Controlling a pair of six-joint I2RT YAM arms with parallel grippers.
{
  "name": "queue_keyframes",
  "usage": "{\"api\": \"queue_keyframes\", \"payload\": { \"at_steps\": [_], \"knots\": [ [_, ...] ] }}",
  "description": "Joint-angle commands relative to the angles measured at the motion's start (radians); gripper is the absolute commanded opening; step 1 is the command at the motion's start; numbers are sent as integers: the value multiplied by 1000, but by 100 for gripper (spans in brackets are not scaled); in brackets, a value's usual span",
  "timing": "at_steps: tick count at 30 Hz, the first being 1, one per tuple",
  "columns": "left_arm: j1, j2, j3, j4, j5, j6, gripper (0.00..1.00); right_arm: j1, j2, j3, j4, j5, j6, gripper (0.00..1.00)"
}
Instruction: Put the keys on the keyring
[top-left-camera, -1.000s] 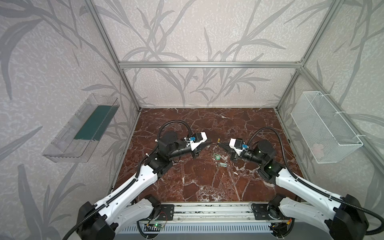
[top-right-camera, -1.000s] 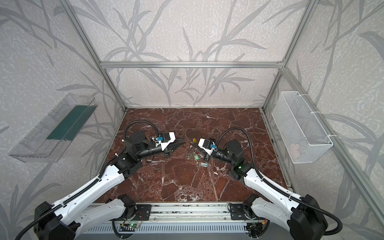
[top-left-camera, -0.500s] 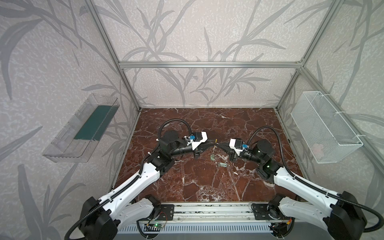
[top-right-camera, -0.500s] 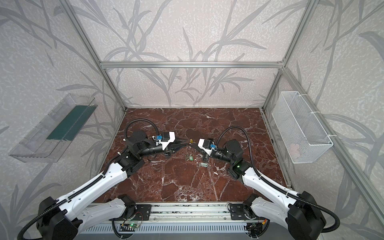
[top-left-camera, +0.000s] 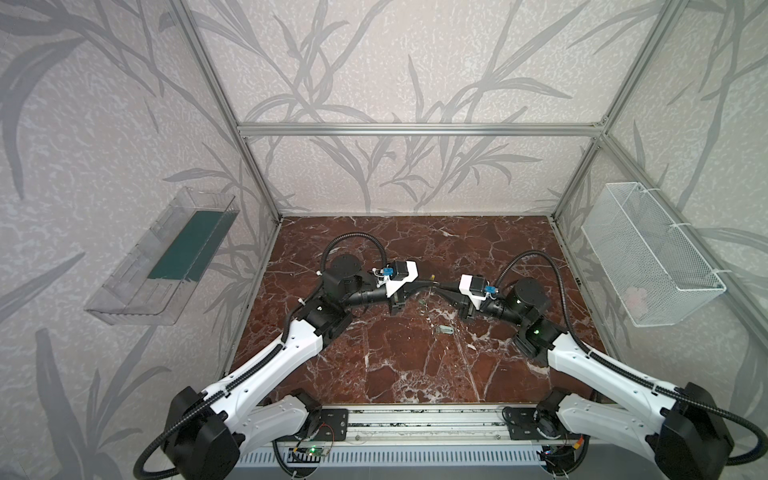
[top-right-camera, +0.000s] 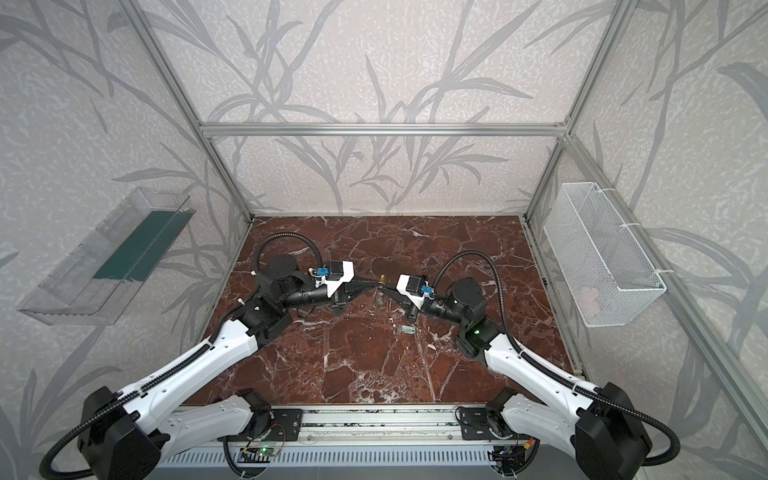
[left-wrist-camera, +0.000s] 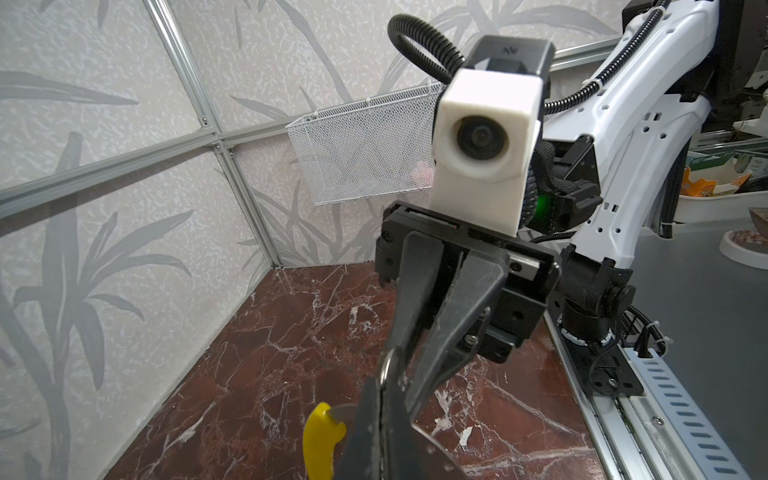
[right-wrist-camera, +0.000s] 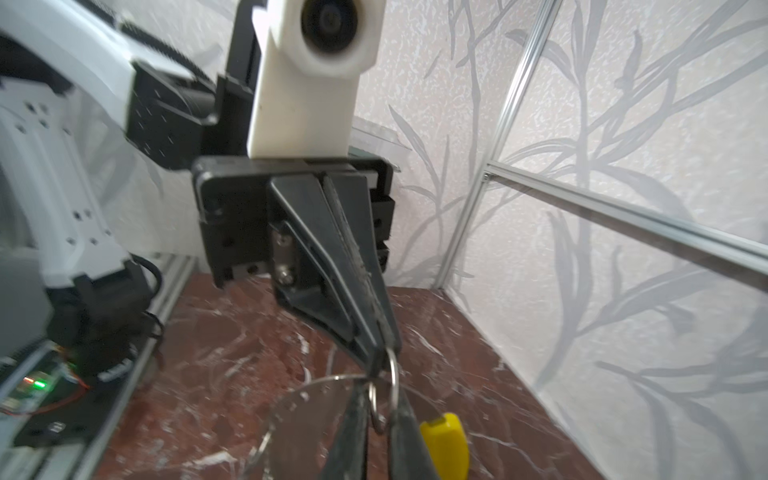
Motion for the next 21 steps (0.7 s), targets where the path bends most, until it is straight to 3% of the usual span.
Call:
{"api": "queue_keyframes", "payload": {
  "at_steps": [1, 5, 11, 21],
  "knots": [
    [-6, -19, 93, -194, -37, 122, 0, 0, -54, 49, -170, 95, -106, 25],
    [-25, -11, 192, -436, -134, 278, 0, -2, -116, 72, -295, 152, -188, 26],
    [-68, 31, 297, -616, -222, 396, 0, -2, -130, 103, -338, 88, -191, 24],
    [-117, 59, 352, -662, -267, 441, 0, 13, -70, 136, -301, 22, -154, 19]
  ]
}}
